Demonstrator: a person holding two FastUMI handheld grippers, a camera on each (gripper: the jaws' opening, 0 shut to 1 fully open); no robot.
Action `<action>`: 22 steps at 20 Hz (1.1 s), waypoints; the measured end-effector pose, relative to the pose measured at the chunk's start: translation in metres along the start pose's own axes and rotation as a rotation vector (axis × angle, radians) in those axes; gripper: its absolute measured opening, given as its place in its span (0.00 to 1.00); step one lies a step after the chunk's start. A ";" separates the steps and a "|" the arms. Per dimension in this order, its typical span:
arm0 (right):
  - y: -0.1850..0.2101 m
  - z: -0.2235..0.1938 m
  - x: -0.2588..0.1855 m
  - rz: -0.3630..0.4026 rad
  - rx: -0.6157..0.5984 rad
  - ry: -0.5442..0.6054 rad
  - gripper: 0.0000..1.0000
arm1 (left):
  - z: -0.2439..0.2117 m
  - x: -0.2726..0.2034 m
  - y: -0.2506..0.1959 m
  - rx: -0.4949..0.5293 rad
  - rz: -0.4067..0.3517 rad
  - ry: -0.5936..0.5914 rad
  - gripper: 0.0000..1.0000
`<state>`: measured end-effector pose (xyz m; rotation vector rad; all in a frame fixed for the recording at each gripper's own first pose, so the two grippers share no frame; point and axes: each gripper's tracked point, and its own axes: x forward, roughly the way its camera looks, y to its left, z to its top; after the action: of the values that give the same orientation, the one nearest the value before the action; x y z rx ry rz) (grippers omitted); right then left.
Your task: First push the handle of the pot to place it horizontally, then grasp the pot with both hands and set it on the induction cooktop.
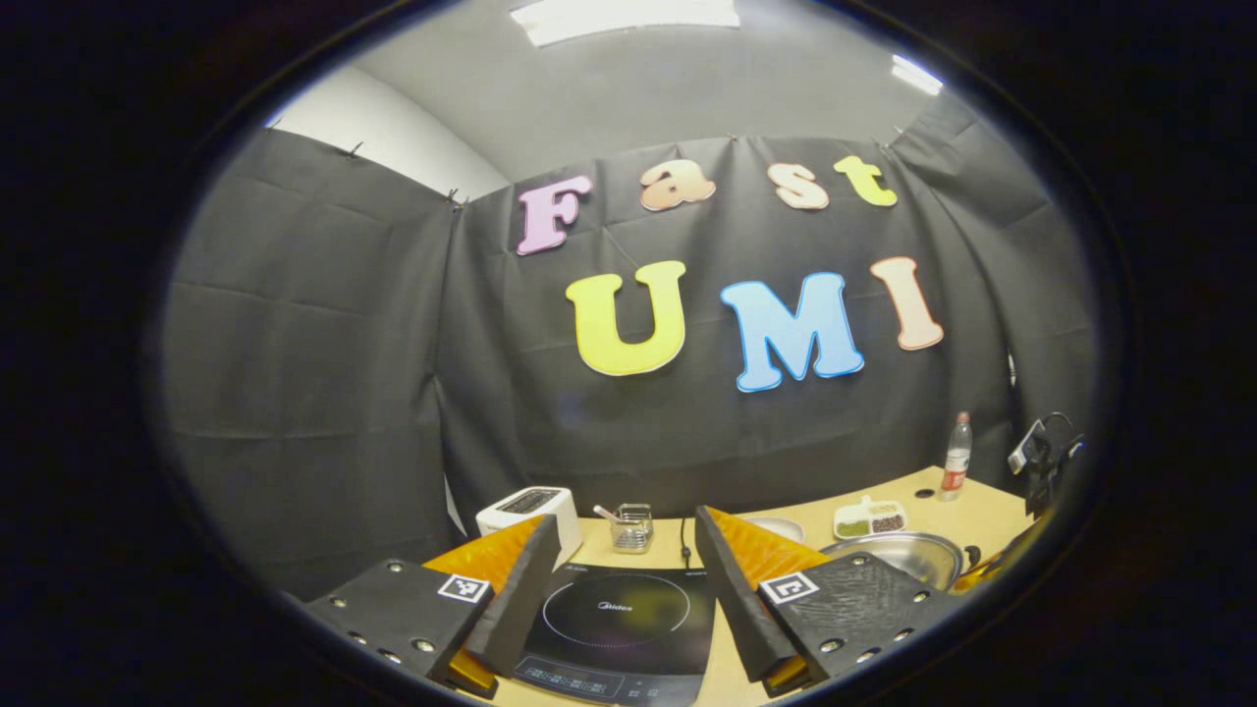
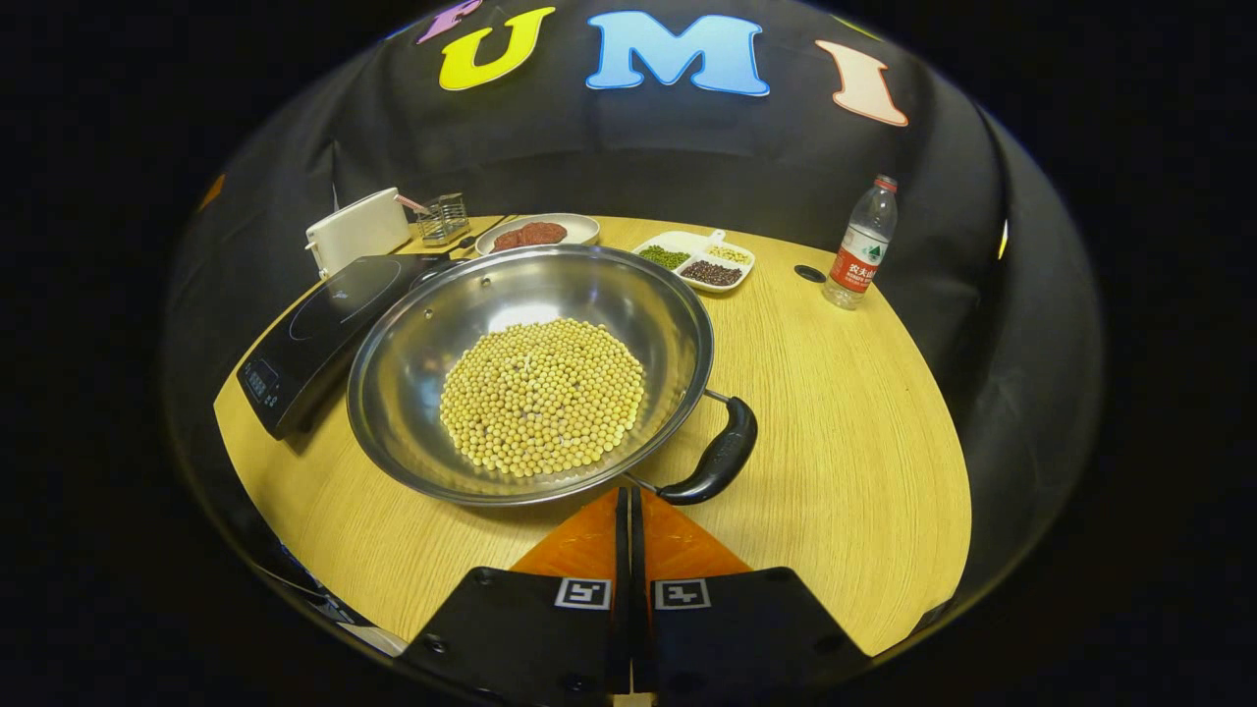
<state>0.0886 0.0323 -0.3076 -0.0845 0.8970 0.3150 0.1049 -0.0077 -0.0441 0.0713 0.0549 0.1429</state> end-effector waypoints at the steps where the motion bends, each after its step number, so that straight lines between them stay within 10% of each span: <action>1: -0.002 0.001 0.002 -0.001 -0.001 0.002 0.02 | -0.001 0.001 0.000 0.000 0.002 0.003 0.82; 22: -0.041 0.045 0.038 -0.007 -0.014 -0.006 0.02 | -0.016 0.004 -0.014 0.024 0.062 0.050 0.82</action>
<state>0.1575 0.0112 -0.3115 -0.0993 0.8887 0.3148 0.1095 -0.0202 -0.0614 0.0929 0.1044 0.2057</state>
